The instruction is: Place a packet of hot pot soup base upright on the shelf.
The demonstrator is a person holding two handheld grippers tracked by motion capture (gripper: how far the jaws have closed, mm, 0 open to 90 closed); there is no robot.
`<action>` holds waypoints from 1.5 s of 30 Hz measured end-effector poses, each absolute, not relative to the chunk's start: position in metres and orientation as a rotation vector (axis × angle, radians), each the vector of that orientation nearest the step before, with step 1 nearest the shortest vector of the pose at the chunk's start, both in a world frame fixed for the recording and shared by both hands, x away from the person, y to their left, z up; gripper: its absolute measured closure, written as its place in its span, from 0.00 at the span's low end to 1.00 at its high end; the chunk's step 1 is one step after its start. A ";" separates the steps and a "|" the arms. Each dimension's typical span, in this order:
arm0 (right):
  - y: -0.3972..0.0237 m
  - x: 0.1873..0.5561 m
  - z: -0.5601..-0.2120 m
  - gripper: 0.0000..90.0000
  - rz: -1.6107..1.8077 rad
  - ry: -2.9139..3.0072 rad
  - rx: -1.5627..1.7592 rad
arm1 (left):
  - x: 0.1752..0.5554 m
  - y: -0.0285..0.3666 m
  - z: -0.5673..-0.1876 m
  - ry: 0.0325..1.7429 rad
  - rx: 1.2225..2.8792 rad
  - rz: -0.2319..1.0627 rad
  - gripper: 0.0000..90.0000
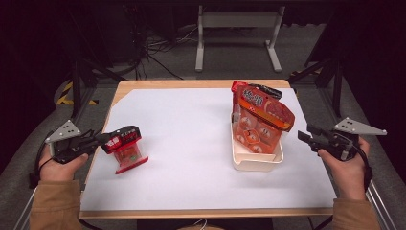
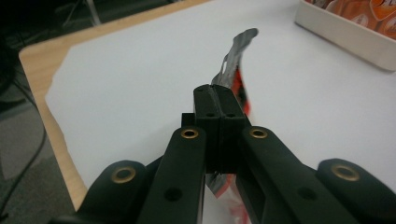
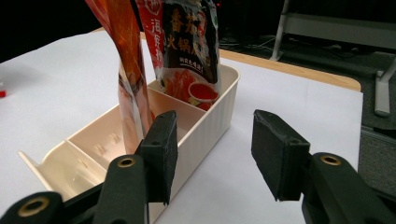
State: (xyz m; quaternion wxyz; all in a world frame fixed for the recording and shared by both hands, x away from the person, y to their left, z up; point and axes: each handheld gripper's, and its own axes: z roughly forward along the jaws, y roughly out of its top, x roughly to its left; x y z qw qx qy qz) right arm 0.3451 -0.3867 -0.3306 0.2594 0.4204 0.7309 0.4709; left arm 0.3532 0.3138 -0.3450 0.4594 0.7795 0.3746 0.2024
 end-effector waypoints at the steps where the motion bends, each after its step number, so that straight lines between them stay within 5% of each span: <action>1: -0.387 0.345 -0.331 0.56 1.275 1.981 1.146 | 0.352 0.312 -0.343 0.911 1.917 0.510 1.00; 25: -0.389 0.355 -0.354 0.55 1.229 2.015 1.198 | 0.345 0.287 -0.312 0.779 1.907 0.445 1.00; 45: -0.391 0.357 -0.358 0.55 1.205 2.027 1.196 | 0.363 0.207 -0.286 0.577 1.887 0.387 1.00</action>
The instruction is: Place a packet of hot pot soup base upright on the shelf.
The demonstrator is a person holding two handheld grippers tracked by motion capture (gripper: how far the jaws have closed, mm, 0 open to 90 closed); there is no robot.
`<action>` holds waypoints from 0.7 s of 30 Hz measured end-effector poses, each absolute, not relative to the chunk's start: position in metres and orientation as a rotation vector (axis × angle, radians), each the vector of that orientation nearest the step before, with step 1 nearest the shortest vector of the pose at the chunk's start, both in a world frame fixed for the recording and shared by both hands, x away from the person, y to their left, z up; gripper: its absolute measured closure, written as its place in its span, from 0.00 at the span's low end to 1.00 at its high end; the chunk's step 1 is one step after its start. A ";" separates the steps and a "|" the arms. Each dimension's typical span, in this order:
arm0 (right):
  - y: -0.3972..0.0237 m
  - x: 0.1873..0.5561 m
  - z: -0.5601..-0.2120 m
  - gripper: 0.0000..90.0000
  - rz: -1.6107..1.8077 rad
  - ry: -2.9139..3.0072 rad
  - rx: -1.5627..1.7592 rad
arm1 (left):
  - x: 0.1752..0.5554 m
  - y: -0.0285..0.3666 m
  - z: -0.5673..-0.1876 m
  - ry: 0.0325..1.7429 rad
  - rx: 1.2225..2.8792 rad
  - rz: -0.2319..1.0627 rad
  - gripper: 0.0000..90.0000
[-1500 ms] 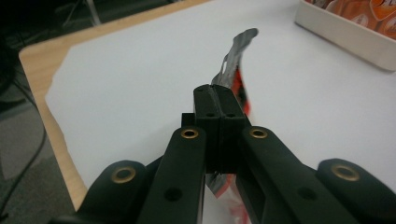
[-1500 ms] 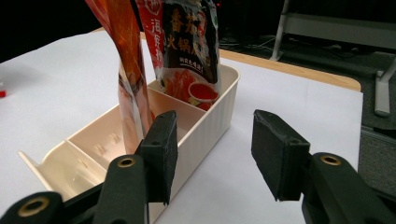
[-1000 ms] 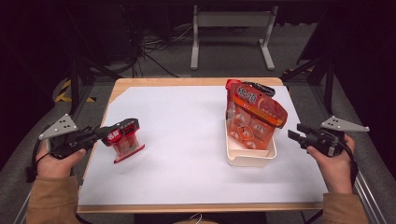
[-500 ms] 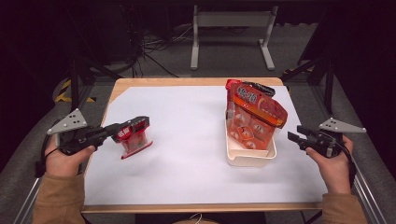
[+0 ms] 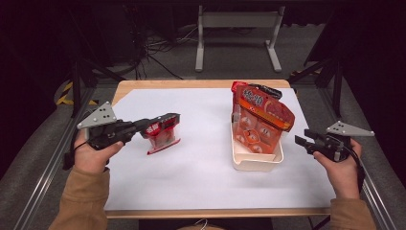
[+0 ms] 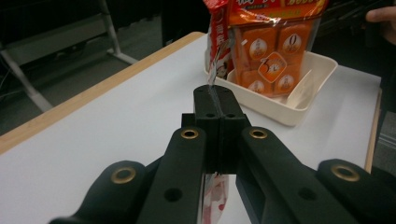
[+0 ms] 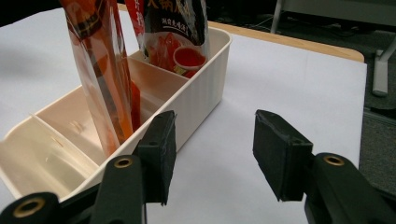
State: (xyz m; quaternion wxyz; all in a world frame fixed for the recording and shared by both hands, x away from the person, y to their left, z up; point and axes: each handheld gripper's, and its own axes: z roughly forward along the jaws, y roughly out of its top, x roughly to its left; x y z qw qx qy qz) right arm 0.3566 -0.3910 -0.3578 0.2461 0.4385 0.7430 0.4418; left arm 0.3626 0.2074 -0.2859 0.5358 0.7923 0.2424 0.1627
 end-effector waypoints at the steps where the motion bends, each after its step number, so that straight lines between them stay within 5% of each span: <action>1: -0.391 0.357 -0.358 0.55 1.201 2.030 1.192 | 0.364 0.202 -0.285 0.559 1.885 0.383 1.00; 21: -0.390 0.366 -0.370 0.51 1.113 2.074 1.162 | 0.369 0.136 -0.272 0.394 1.882 0.338 1.00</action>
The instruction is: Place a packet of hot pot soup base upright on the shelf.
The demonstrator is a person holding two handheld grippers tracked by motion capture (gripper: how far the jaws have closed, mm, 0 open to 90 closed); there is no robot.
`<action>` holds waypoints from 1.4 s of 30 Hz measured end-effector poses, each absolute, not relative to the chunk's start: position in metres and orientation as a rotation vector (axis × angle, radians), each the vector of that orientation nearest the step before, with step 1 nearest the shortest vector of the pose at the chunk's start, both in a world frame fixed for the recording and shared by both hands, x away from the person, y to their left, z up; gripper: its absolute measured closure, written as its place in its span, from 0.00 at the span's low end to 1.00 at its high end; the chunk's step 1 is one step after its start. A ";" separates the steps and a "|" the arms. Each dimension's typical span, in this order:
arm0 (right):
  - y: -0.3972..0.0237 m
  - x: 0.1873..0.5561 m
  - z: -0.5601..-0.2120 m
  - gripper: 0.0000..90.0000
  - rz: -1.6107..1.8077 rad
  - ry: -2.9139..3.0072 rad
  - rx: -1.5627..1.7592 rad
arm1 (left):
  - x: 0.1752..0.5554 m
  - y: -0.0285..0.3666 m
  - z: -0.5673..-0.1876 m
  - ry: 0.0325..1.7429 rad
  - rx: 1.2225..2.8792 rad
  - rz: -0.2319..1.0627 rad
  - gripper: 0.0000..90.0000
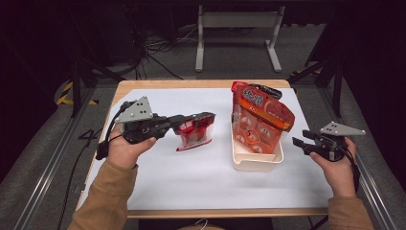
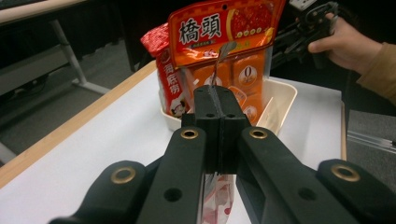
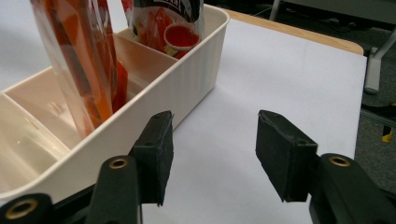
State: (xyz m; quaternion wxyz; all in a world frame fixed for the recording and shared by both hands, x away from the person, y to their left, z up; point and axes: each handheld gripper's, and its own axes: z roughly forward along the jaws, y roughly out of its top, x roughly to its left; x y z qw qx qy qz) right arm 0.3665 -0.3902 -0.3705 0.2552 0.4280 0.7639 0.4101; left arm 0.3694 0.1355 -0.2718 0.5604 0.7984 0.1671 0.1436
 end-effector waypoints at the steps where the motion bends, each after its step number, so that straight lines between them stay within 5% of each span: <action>1: -0.390 0.367 -0.372 0.50 1.107 2.074 1.163 | 0.370 0.132 -0.271 0.383 1.880 0.341 1.00; 42: -0.403 0.361 -0.388 0.56 1.228 2.004 1.170 | 0.383 0.035 -0.268 0.195 1.843 0.213 1.00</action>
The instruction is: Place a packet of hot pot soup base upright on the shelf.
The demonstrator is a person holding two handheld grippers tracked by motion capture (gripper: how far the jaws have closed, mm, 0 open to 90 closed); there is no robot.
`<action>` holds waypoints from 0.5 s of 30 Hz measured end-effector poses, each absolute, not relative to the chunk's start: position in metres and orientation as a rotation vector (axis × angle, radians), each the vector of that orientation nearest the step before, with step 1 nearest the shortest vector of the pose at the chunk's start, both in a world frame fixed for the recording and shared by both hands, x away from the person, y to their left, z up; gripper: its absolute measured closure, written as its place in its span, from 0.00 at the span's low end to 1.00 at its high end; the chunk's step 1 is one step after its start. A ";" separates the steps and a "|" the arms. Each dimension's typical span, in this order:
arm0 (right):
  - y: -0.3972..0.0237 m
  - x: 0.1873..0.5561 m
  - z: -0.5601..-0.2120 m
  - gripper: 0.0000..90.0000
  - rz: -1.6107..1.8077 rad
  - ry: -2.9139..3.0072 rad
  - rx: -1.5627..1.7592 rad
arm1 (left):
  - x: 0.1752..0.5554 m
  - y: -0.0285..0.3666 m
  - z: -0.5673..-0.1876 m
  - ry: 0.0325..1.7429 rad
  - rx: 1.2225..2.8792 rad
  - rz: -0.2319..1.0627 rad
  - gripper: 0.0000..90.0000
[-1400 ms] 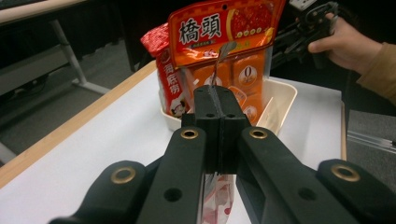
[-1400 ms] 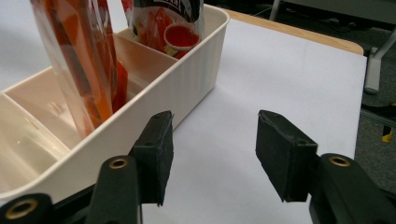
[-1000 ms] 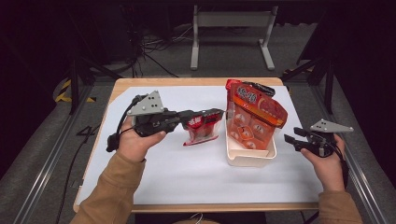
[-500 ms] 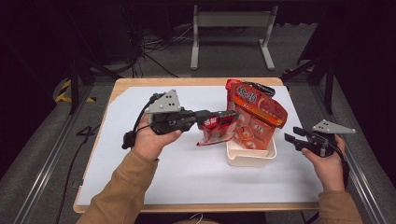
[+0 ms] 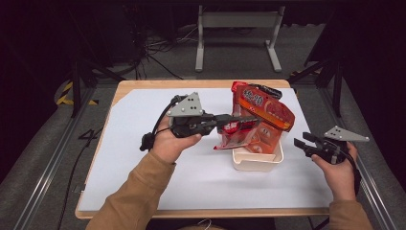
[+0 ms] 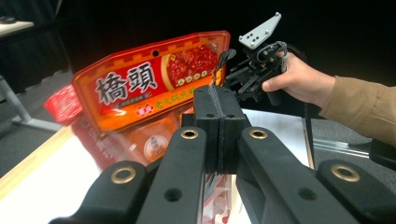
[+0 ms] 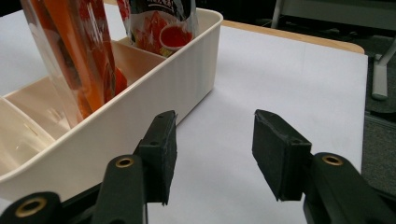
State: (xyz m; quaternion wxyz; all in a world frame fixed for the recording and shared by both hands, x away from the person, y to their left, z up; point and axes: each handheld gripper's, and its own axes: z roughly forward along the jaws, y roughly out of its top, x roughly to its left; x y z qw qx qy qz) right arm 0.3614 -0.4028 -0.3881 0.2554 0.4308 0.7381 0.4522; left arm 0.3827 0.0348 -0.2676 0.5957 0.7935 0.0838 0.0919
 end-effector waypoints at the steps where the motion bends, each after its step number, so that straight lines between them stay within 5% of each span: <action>1: -0.404 0.360 -0.388 0.56 1.228 2.000 1.167 | 0.383 0.032 -0.268 0.188 1.844 0.212 1.00; 15: -0.414 0.349 -0.389 0.56 1.233 1.971 1.203 | 0.389 0.001 -0.278 0.131 1.857 0.211 1.00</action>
